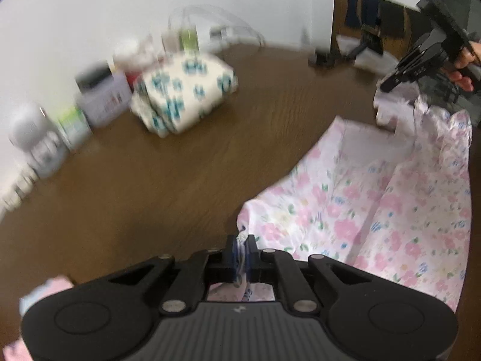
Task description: Fold clothes
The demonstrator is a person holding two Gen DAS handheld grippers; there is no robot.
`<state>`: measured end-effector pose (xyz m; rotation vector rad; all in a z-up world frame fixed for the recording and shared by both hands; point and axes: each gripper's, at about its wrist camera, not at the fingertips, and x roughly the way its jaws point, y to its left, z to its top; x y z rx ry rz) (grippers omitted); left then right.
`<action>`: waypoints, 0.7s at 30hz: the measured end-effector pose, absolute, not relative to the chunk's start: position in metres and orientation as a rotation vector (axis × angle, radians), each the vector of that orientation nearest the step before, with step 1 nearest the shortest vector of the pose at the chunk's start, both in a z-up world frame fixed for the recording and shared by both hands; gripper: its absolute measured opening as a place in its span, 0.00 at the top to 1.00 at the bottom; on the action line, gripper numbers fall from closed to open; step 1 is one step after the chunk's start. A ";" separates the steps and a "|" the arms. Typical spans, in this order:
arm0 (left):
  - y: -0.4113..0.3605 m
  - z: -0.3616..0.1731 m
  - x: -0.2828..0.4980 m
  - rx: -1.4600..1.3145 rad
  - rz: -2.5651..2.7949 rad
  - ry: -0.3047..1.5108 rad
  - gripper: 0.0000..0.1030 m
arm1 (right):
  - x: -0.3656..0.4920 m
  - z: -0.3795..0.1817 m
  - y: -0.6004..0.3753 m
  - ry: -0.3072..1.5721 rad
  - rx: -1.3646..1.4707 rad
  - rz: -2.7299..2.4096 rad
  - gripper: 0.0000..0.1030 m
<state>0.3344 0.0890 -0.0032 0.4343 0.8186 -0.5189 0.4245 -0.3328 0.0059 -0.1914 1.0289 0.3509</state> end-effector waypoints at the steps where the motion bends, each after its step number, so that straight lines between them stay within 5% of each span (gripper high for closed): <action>1: 0.087 0.006 0.326 0.450 -0.507 0.774 0.96 | 0.420 0.013 -0.334 1.003 -0.186 0.356 0.97; 9: 0.060 0.041 0.213 0.610 -0.544 0.559 0.96 | 0.346 0.059 -0.356 0.773 -0.201 0.472 0.97; 21: 0.047 -0.036 0.130 0.494 -0.485 0.776 0.96 | 0.215 -0.002 -0.397 0.712 -0.279 0.610 0.97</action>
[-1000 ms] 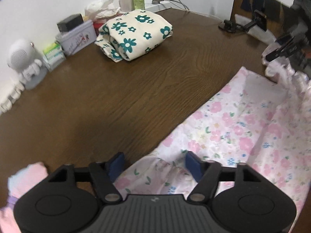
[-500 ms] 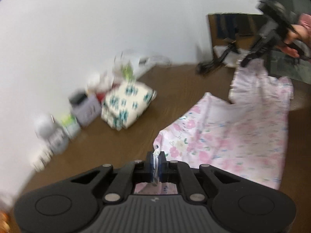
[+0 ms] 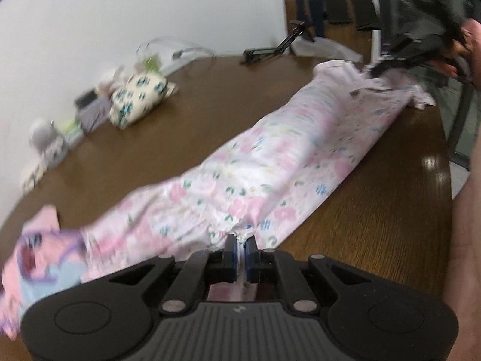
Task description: Fold clothes
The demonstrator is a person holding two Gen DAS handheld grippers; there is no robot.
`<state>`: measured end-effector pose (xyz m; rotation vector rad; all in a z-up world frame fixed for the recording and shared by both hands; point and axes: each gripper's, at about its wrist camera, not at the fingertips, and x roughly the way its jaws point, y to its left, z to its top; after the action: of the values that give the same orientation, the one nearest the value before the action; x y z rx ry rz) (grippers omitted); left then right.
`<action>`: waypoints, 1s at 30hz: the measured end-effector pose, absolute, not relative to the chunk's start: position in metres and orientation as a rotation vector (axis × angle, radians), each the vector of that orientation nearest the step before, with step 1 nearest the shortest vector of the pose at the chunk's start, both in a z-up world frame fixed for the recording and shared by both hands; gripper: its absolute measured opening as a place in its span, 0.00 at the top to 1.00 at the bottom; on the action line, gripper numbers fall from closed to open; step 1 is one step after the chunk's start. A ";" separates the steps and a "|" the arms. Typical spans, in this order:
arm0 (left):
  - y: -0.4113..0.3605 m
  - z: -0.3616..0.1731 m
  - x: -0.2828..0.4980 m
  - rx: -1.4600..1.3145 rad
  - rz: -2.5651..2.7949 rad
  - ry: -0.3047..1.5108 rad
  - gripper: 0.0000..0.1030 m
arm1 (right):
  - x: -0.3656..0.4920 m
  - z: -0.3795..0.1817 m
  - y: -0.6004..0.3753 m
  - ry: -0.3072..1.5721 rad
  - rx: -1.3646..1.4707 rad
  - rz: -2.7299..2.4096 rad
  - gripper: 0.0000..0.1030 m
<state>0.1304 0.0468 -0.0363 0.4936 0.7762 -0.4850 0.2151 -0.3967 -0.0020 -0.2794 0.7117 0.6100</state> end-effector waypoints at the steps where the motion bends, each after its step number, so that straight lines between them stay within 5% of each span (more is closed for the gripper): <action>1: 0.048 -0.039 0.132 0.495 -0.462 0.791 0.95 | 0.211 -0.004 -0.400 0.710 -0.273 0.613 0.97; 5: 0.048 -0.037 0.136 0.492 -0.415 0.811 0.88 | 0.193 -0.009 -0.405 0.704 -0.281 0.623 0.87; 8: 0.048 -0.026 0.132 0.508 -0.411 0.781 0.75 | 0.182 -0.003 -0.413 0.694 -0.242 0.633 0.58; 14: 0.027 0.004 0.112 0.557 -0.484 0.654 0.62 | 0.185 0.025 -0.431 0.636 -0.129 0.604 0.33; 19: -0.014 0.006 0.115 0.638 -0.625 0.618 0.61 | 0.239 0.022 -0.423 0.739 -0.092 0.649 0.30; 25: -0.041 -0.015 0.144 0.673 -0.710 0.692 0.63 | 0.298 -0.005 -0.392 0.941 -0.107 0.778 0.38; 28: -0.043 -0.024 0.152 0.668 -0.721 0.726 0.69 | 0.301 -0.005 -0.378 0.973 -0.138 0.842 0.86; 29: -0.043 -0.027 0.153 0.670 -0.722 0.731 0.72 | 0.299 -0.003 -0.373 0.972 -0.158 0.858 0.95; 30: -0.043 -0.029 0.153 0.672 -0.723 0.736 0.88 | 0.292 0.002 -0.368 0.944 -0.190 0.874 0.97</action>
<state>0.1533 -0.0433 -0.0291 0.6715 0.7361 -0.7231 0.2922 -0.3680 0.0022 -0.1899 0.9441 0.8740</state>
